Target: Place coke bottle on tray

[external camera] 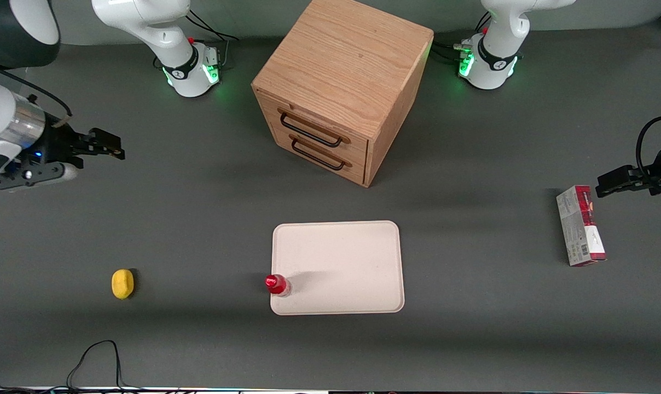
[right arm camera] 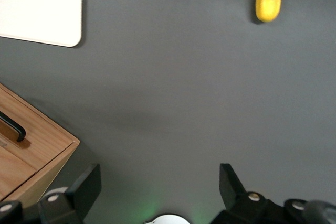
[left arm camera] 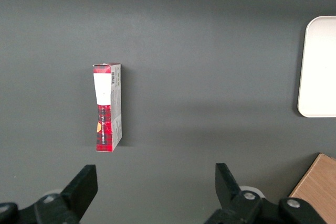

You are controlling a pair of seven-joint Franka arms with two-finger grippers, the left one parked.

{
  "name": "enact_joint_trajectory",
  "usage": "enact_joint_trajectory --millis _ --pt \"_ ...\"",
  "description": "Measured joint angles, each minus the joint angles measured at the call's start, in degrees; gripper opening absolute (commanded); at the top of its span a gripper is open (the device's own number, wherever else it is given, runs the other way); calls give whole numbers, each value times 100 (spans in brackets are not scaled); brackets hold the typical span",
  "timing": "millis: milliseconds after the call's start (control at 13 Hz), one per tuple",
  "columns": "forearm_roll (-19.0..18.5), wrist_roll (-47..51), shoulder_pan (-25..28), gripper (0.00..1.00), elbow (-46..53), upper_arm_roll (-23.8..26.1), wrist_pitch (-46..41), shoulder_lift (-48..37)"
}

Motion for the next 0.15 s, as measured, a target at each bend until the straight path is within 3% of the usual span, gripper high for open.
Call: enact_joint_trajectory --millis 154 --pt "0 0 166 100 194 -237 -101 174"
